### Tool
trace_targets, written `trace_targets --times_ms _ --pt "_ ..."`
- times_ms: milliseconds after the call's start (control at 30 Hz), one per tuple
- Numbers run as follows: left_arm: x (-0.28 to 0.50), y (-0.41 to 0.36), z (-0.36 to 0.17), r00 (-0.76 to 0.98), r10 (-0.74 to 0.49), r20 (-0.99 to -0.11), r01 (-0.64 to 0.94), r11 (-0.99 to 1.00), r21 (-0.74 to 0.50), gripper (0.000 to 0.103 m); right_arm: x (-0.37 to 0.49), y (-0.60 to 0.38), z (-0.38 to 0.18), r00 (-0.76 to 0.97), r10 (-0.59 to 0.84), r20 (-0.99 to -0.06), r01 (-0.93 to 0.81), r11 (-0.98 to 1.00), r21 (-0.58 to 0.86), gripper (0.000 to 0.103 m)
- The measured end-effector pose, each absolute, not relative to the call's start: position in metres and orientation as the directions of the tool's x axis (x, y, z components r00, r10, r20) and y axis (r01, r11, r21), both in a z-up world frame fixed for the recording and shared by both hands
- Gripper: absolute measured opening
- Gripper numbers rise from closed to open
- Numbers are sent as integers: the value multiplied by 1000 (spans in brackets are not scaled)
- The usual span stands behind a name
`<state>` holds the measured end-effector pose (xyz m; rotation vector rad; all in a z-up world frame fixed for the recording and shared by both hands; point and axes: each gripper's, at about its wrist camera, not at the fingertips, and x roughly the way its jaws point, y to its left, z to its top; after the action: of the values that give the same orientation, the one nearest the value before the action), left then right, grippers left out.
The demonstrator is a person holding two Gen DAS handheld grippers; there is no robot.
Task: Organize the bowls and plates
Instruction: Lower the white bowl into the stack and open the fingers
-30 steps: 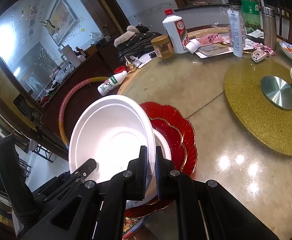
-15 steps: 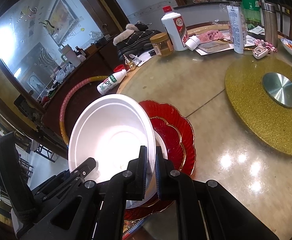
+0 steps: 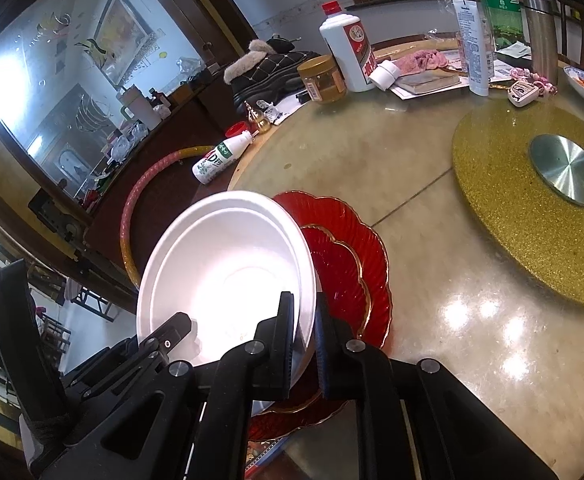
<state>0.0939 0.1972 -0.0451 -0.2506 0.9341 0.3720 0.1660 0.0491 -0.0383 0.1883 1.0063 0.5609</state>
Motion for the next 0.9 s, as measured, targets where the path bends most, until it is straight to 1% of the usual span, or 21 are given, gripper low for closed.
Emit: trace_targets --times_ms 67,200,233,267,300,333,367,467,533,600,633,667,700,733,767,833,900 --pt "93 197 -44 541 197 -818 -413 909 -54 20 165 50 -37 410 526 -745 -361 844 397 12" --pt "90 197 -40 549 195 -813 -415 908 -63 20 161 52 -33 421 520 -743 -369 847 383 12" --pt "90 198 -40 550 194 -812 -414 908 -64 23 159 51 -32 422 520 -743 -369 847 383 12" --pt "90 197 -39 552 194 -811 -413 909 -63 32 159 52 -31 422 521 -742 -370 846 384 12" --pt "89 197 -38 554 196 -809 -413 909 -62 38 158 52 -30 424 519 -742 -369 847 382 12" --pt "88 197 -36 558 200 -805 -412 909 -60 48 157 51 -30 427 517 -742 -368 849 379 12" --pt "87 196 -35 564 204 -800 -411 910 -57 54 156 51 -29 429 516 -741 -368 849 378 12" --pt "84 196 -30 571 210 -794 -411 910 -56 60 154 50 -27 429 513 -743 -363 852 378 13" --pt "81 198 -27 576 210 -790 -412 909 -59 60 153 49 -26 427 517 -742 -366 849 381 13" --pt "76 201 -24 583 212 -784 -422 904 -68 60 151 47 -23 433 515 -740 -364 851 379 20" --pt "74 203 -22 588 212 -781 -427 901 -77 60 150 45 -22 438 518 -735 -361 850 383 30" --pt "72 205 -21 592 212 -777 -432 898 -84 60 149 42 -20 443 523 -728 -357 848 392 44" --pt "69 207 -19 597 214 -773 -440 893 -93 61 149 39 -19 450 529 -719 -350 845 403 52" --pt "67 209 -17 604 215 -767 -447 889 -103 63 149 37 -17 455 534 -712 -346 843 412 65" --pt "65 210 -16 611 216 -762 -451 885 -112 67 148 33 -16 463 543 -701 -339 839 426 71" --pt "60 213 -13 622 218 -752 -464 876 -131 70 147 28 -14 467 547 -695 -328 837 438 71" --pt "53 219 -11 644 204 -737 -482 857 -184 70 147 23 -14 460 559 -690 -325 829 456 71"
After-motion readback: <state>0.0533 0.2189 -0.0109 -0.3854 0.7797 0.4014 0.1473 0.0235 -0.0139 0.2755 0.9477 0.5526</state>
